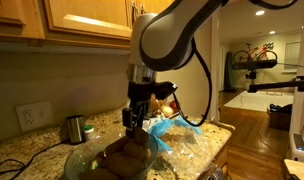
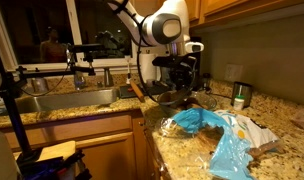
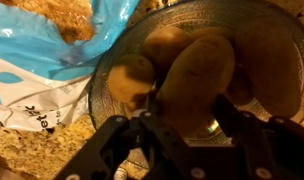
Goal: Remove a potato from the plastic bag and put it in the glass bowl
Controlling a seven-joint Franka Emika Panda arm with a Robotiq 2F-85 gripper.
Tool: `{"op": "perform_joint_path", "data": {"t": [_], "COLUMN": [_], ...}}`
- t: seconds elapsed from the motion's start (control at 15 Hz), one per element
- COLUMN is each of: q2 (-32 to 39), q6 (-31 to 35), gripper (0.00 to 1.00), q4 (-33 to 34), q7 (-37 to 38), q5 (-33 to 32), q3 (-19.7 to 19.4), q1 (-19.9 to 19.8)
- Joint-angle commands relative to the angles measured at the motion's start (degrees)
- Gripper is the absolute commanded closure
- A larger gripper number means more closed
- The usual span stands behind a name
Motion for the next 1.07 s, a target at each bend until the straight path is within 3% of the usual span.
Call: {"op": "perform_joint_path", "data": {"t": [0.0,0.53,0.87,0.93,1.0], "q2": [1.9,6.2,4.2,4.3,4.1], "q6": [-0.7,-0.8,-0.6,-0.8,-0.7], "gripper": [0.67,0.67,0.67,0.34,0.15], "q4": [2.7,6.5,5.1,5.3,5.1], "q7": [-3.0,-7.2,-8.1,-7.9,-7.7], "q5": [1.5,4.0,4.4,4.1,3.7], "q3": [0.2,2.2,3.5,3.5,3.4], "q1": [0.6,0.8,0.9,0.9,0.9]}}
